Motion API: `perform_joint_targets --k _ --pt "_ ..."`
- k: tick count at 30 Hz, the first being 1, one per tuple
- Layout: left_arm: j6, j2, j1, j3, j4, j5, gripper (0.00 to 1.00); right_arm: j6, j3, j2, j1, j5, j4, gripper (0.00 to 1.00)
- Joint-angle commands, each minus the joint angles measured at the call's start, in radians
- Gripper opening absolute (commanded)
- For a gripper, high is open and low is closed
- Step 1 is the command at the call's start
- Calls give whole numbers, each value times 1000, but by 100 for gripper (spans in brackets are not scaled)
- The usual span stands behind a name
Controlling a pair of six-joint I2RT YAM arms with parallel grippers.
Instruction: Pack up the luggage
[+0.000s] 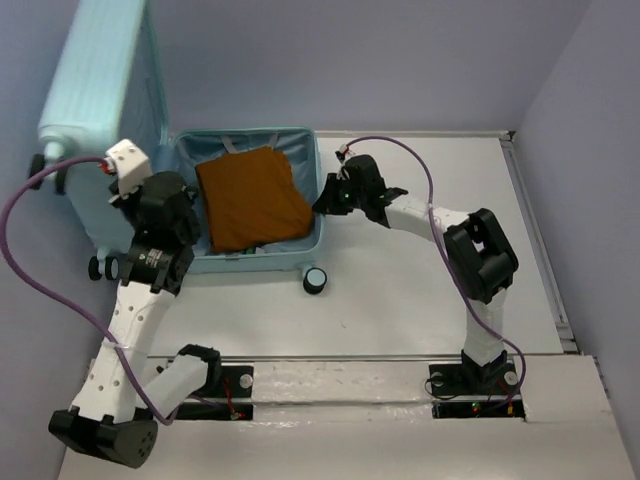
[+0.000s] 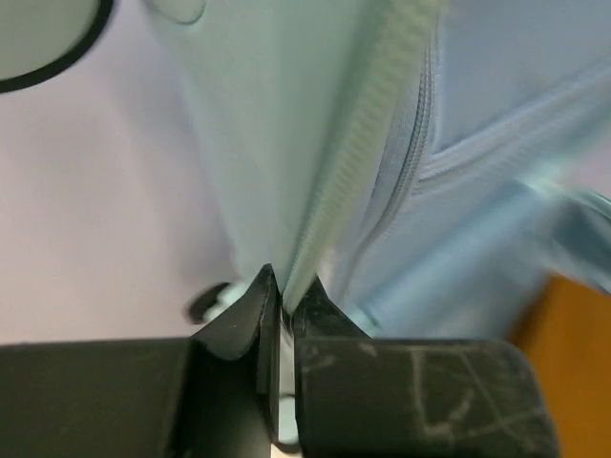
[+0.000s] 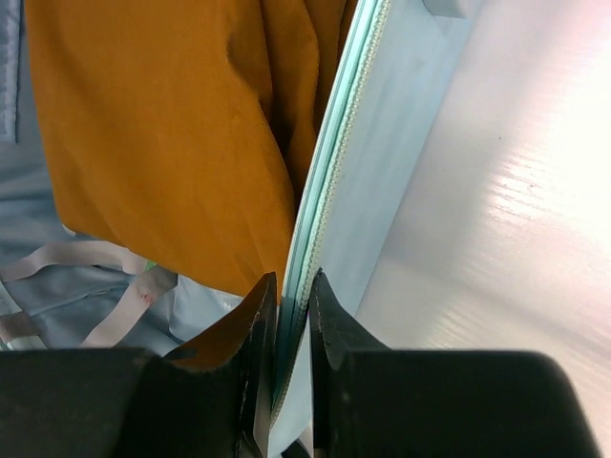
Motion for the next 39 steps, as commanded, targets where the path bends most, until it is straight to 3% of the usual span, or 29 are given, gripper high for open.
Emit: perform_joint_targets --k 1,2,5,8,9,11,12,14,15,17,18,23,28,32,33,34,36,37,39 --pt "139 -49 -396 -74 212 -69 6 -97 -52 43 18 -87 53 7" --pt "158 -51 -537 -76 217 -106 6 -97 -55 42 18 -88 57 7" --pt "203 -45 -753 -88 240 -177 6 -85 -61 43 18 -101 65 7" --pt "191 -16 -889 -93 240 -177 6 -66 -60 36 18 -130 73 7" --pt "185 9 -985 -98 240 -207 6 -62 -69 20 18 -125 74 7" --pt "183 30 -1073 -96 239 -264 6 -68 -83 4 8 -95 74 7" --pt "180 38 -1116 -90 240 -287 13 -71 -93 -15 8 -90 74 7" --pt "178 37 -1236 -75 239 -329 39 -71 -135 -33 -31 -88 76 7" --pt "171 18 -1262 -53 240 -338 65 -76 -152 -53 -44 -88 77 7" --pt "160 -9 -1316 -27 240 -286 86 -82 -210 -78 -77 -87 85 7" --pt "149 -37 -1325 -3 240 -259 88 -85 -230 -90 -90 -87 88 7" --pt "132 -75 -1331 40 286 -189 93 -106 -343 -205 -165 -81 93 7" --pt "230 -98 -1328 45 461 -203 95 -109 -405 -292 -278 -71 77 7" --pt "176 -71 -1244 169 327 -176 94 -123 -296 -277 -358 -130 -8 10" --pt "136 -59 -1204 197 293 -148 93 -140 -249 -241 -358 -133 -56 18" --pt "101 -33 -1094 253 245 -104 92 -149 -198 -224 -358 -133 -91 38" --pt "-23 13 -951 302 107 85 90 -168 -68 -190 -368 -122 -172 60" --pt "-50 39 -800 348 73 161 90 -177 -31 -187 -368 -114 -227 78" --pt "-107 99 -658 401 -17 371 90 -184 34 -213 -377 -70 -265 89"
